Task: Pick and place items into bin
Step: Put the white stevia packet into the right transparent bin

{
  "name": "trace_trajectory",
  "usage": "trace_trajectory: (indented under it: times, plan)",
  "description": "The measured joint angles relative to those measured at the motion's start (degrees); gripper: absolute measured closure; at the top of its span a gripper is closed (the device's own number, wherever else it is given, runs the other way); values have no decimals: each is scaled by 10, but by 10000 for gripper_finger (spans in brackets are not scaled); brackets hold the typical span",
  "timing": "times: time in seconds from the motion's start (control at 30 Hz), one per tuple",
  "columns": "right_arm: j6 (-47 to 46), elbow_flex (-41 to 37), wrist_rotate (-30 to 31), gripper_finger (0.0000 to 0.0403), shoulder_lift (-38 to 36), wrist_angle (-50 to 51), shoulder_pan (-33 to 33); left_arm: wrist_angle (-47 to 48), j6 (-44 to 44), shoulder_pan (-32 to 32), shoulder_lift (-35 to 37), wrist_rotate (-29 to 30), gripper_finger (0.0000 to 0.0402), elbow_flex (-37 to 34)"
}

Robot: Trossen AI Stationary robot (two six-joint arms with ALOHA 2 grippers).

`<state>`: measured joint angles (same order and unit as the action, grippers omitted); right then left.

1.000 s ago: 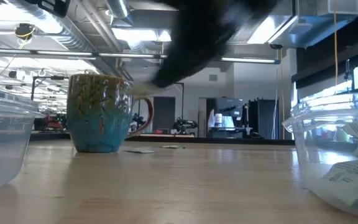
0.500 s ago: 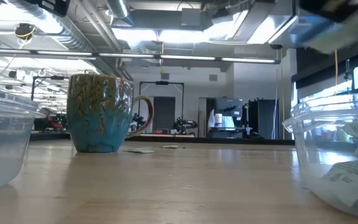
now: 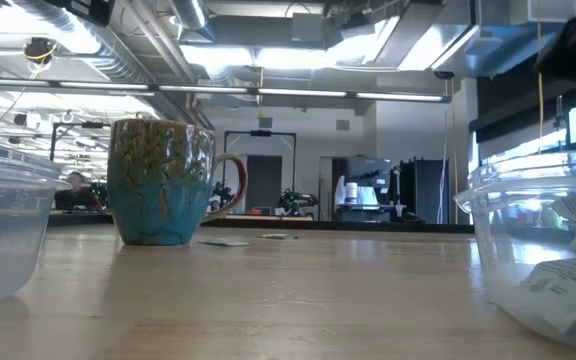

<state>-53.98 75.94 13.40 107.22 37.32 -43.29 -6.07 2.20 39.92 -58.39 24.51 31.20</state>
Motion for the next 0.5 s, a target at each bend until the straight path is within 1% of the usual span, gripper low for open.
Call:
trace_trajectory:
  times: [0.13,0.23,0.37,0.5]
  plan:
    - [0,-38,-4,403,0,-56,0,-1,0,0,0,0,341,0]
    - [-3,-65,-23,403,0,-116,0,-1,1,0,0,0,341,0]
    - [-37,-95,-60,403,0,-152,0,-1,2,0,0,0,341,0]
    - [-40,-107,-65,402,0,-161,-2,-1,2,0,0,0,341,0]
